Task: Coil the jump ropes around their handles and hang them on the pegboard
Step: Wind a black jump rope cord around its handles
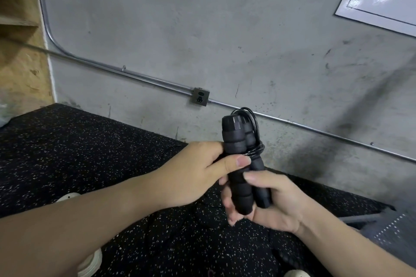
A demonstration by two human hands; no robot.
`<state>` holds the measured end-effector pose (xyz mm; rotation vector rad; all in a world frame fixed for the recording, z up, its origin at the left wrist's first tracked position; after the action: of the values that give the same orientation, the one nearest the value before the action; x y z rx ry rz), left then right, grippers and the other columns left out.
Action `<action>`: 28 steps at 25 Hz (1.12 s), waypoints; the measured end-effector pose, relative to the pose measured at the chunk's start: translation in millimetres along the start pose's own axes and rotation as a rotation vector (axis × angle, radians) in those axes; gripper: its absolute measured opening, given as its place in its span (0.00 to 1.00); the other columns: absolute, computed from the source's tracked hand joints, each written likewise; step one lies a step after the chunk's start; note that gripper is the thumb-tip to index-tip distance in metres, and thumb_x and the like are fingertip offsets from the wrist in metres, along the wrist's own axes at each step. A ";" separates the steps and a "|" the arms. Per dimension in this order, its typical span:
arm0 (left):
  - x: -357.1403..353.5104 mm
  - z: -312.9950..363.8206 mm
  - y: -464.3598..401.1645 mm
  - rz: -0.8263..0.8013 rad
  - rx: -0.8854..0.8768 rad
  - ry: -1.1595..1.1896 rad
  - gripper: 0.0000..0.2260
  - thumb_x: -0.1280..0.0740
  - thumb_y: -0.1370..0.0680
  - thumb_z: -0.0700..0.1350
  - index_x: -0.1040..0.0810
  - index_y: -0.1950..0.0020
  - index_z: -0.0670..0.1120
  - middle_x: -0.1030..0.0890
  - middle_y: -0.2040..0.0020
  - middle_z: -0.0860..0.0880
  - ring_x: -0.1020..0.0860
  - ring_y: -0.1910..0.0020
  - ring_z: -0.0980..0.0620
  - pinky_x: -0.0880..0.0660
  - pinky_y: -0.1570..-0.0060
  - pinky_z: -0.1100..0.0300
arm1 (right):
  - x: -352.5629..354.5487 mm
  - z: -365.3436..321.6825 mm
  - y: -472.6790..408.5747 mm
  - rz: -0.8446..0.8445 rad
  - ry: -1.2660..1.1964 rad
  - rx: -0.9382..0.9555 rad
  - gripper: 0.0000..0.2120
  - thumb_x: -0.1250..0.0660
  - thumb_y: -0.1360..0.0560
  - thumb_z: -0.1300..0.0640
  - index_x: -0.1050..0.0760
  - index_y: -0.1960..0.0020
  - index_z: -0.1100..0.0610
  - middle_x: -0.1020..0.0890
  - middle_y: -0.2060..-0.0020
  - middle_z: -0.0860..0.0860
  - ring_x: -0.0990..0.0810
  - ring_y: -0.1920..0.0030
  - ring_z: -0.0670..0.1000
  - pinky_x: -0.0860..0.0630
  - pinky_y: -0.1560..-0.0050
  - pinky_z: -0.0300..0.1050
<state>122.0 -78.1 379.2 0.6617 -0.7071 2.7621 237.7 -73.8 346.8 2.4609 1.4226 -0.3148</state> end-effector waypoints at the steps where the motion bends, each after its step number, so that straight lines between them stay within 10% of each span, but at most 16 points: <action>1: 0.3 -1.6 -0.6 -0.004 -0.002 0.020 0.18 0.38 0.22 0.66 0.19 0.52 0.54 0.16 0.61 0.56 0.18 0.60 0.59 0.22 0.53 0.60 | 0.6 -0.7 0.9 -0.012 0.013 0.003 0.13 0.24 0.26 0.55 0.20 0.46 0.60 0.21 0.63 0.56 0.22 0.66 0.52 0.22 0.61 0.47; 6: 13.0 -22.3 -2.2 0.065 0.261 -0.322 0.49 0.54 0.41 0.88 0.16 0.57 0.48 0.22 0.70 0.55 0.21 0.68 0.57 0.21 0.56 0.48 | 14.1 -7.4 -1.8 0.220 0.197 0.110 0.08 0.26 0.29 0.62 0.23 0.53 0.59 0.30 0.69 0.52 0.33 0.71 0.48 0.34 0.71 0.41; 17: 10.1 -2.9 -0.9 0.206 0.175 -0.376 0.24 0.43 0.22 0.68 0.32 0.65 0.50 0.28 0.70 0.53 0.29 0.70 0.55 0.35 0.68 0.58 | 32.4 -17.3 -4.2 0.579 0.480 0.303 0.05 0.29 0.28 0.62 0.22 0.62 0.57 0.29 0.72 0.55 0.33 0.72 0.52 0.36 0.72 0.44; 23: 3.2 1.0 3.7 0.240 0.164 -0.348 0.30 0.48 0.35 0.78 0.28 0.66 0.52 0.26 0.73 0.52 0.26 0.71 0.56 0.31 0.68 0.61 | 16.8 -19.9 -3.7 0.723 0.765 0.359 0.25 0.32 0.24 0.66 0.24 0.74 0.44 0.29 0.80 0.44 0.34 0.77 0.43 0.36 0.75 0.37; 28: 13.4 -15.6 4.8 0.240 0.134 -0.278 0.30 0.46 0.31 0.76 0.24 0.66 0.50 0.24 0.73 0.54 0.25 0.71 0.55 0.32 0.68 0.62 | 12.7 -14.6 -6.8 0.576 0.805 0.246 0.08 0.29 0.25 0.56 0.23 0.63 0.51 0.24 0.71 0.48 0.26 0.69 0.48 0.27 0.64 0.52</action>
<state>103.0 -73.2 371.3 1.0706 -0.6989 2.9894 238.7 -55.2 355.4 3.2355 0.8153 0.7376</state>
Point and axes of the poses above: each hand's wrist, its own y-axis away from the middle knuckle, its own x-axis out of the back of the hand, z = x × y, the point moved 7 cm from there along -y, towards the middle knuckle
